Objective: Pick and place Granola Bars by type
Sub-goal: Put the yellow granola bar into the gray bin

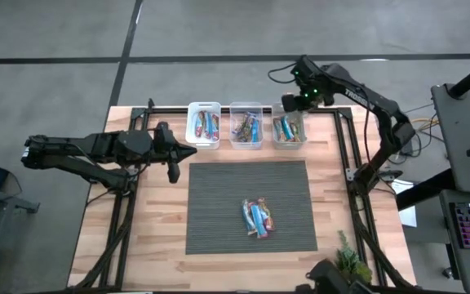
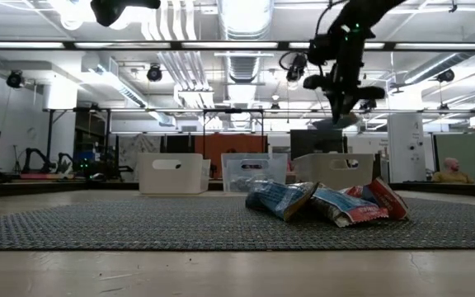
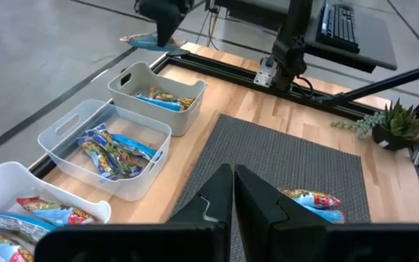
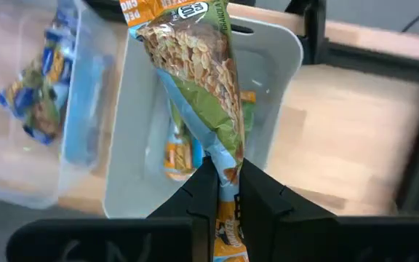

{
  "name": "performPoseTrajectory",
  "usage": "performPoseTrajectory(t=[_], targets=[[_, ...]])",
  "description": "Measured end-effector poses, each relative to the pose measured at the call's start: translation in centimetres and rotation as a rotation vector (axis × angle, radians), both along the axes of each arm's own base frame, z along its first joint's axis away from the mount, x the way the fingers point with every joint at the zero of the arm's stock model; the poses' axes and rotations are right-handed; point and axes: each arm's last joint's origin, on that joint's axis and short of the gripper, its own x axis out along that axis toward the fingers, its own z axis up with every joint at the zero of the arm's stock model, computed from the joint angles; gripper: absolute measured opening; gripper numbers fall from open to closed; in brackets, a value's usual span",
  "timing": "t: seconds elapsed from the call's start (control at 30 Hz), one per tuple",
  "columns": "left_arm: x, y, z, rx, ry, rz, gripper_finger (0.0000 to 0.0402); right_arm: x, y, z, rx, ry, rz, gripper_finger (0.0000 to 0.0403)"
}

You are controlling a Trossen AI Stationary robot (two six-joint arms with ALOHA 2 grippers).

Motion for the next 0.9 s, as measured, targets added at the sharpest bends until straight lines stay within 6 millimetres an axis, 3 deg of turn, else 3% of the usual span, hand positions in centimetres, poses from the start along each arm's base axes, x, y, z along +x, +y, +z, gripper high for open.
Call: performPoseTrajectory(t=[0.2,0.73,0.9], targets=[[0.0,0.0,0.0,-0.040,-0.012,0.018,0.0000,0.5,-0.6,-2.0,0.021,-0.125,-0.037,0.0033],[0.1,0.1,0.1,-0.054,-0.028,0.050,0.0000,-0.3,0.3,-5.7,0.113,-0.049,-0.094,0.0034],[0.1,0.1,0.1,-0.064,-0.031,0.054,0.0000,-0.4,0.5,-6.3,0.126,-0.037,-0.092,0.0060]])
